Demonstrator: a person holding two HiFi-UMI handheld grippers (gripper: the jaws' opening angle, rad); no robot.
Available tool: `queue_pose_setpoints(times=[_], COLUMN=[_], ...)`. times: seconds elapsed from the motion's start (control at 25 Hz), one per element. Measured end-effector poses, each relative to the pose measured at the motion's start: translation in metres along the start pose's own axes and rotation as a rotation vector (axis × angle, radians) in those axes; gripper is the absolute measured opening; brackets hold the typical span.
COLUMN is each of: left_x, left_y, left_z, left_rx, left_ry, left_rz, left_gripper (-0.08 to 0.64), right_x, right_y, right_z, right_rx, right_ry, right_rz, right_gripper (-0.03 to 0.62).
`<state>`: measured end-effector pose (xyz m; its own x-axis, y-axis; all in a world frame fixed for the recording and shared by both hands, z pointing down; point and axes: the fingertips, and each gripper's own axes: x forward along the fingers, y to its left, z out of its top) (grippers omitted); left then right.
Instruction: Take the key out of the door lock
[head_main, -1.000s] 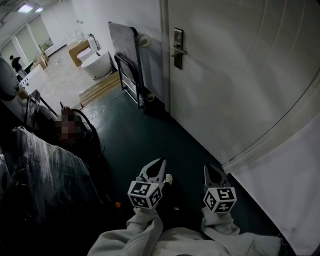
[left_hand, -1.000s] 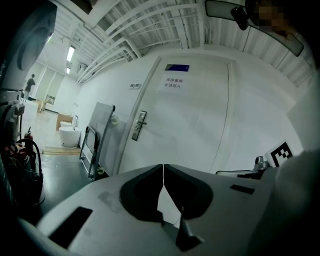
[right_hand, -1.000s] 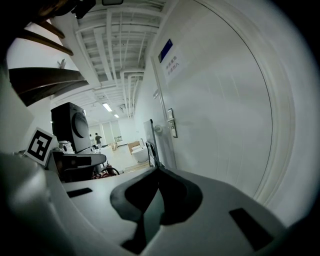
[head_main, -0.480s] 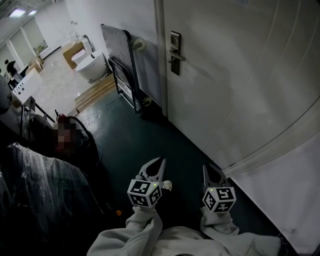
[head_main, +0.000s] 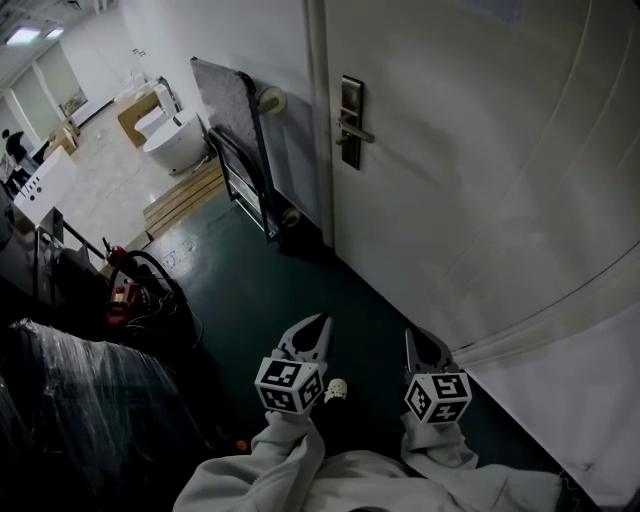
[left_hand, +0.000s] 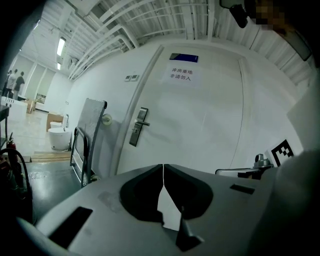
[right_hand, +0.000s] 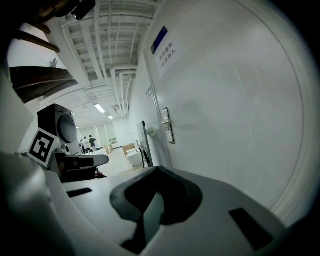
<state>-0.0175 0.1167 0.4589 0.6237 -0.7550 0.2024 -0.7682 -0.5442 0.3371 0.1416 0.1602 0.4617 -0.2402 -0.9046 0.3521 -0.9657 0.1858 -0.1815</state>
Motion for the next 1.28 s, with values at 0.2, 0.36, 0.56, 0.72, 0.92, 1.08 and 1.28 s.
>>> queue_pose_setpoints(times=[0.2,0.36,0.56,0.72,0.92,1.08,1.28], left_x=[0.021,0.033,0.042,0.046,0.045,0.044,0.042], left_y=[0.023,0.044,0.059,0.062,0.065,0.066,0.067], left_z=[0.011,0.020,0.021,0.016,0.014,0.010,0.002], left_rx=[0.007,0.011,0.010,0.006,-0.004,-0.011,-0.018], left_ry=[0.001,-0.004,-0.001,0.009,0.013,0.025,0.044], left_rz=[-0.011,-0.020,-0.033,-0.043,-0.049,-0.048,-0.045], left_gripper=[0.018,0.018,0.018,0.018,0.018,0.018,0.018], right_x=[0.032,0.057,0.076,0.083,0.085,0.087,0.086], right_y=[-0.001,0.006,0.016,0.019,0.022,0.024,0.023], right_z=[0.009,0.016,0.014,0.012,0.009,0.009,0.000], right_rx=[0.009,0.007,0.003,-0.001,-0.001,0.000,0.017], right_ry=[-0.005,-0.013,-0.012,-0.003,0.005,0.010,0.029], right_rz=[-0.011,-0.007,-0.003,-0.007,-0.011,-0.012,-0.016], right_gripper=[0.052,0.052,0.052,0.052,0.052,0.052,0.052])
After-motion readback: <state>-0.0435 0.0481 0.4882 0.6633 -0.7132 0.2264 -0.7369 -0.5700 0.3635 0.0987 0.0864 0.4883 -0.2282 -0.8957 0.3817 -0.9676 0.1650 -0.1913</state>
